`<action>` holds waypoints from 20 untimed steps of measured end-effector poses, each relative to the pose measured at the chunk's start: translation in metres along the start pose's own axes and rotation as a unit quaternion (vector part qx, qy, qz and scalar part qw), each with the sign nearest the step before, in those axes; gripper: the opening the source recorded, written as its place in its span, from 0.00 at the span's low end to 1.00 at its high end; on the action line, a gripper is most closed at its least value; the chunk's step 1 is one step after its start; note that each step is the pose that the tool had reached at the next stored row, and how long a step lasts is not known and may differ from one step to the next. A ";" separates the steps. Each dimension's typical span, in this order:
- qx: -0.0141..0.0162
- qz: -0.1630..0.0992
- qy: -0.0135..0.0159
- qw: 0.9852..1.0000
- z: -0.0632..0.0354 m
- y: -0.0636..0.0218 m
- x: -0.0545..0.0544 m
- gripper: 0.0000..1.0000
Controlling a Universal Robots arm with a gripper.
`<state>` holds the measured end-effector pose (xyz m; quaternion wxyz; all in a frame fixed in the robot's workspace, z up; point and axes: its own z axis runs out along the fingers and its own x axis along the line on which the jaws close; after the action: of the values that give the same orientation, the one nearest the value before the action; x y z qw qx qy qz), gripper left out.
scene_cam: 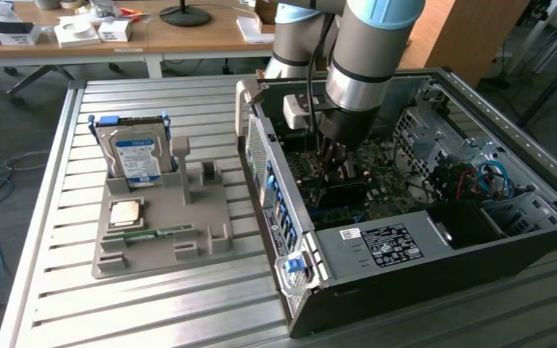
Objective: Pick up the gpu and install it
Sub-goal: 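Press down on the gpu until it lock into place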
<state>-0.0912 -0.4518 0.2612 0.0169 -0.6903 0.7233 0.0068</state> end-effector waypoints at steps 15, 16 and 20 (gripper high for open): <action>0.000 0.000 0.000 1.000 -0.0169 -0.0003 -0.001 0.11; 0.000 0.000 0.000 1.000 -0.0182 -0.0004 -0.001 0.11; 0.000 0.000 0.000 1.000 -0.0222 -0.0009 -0.001 0.11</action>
<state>-0.0906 -0.4519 0.2834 0.0168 -0.6903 0.7233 0.0068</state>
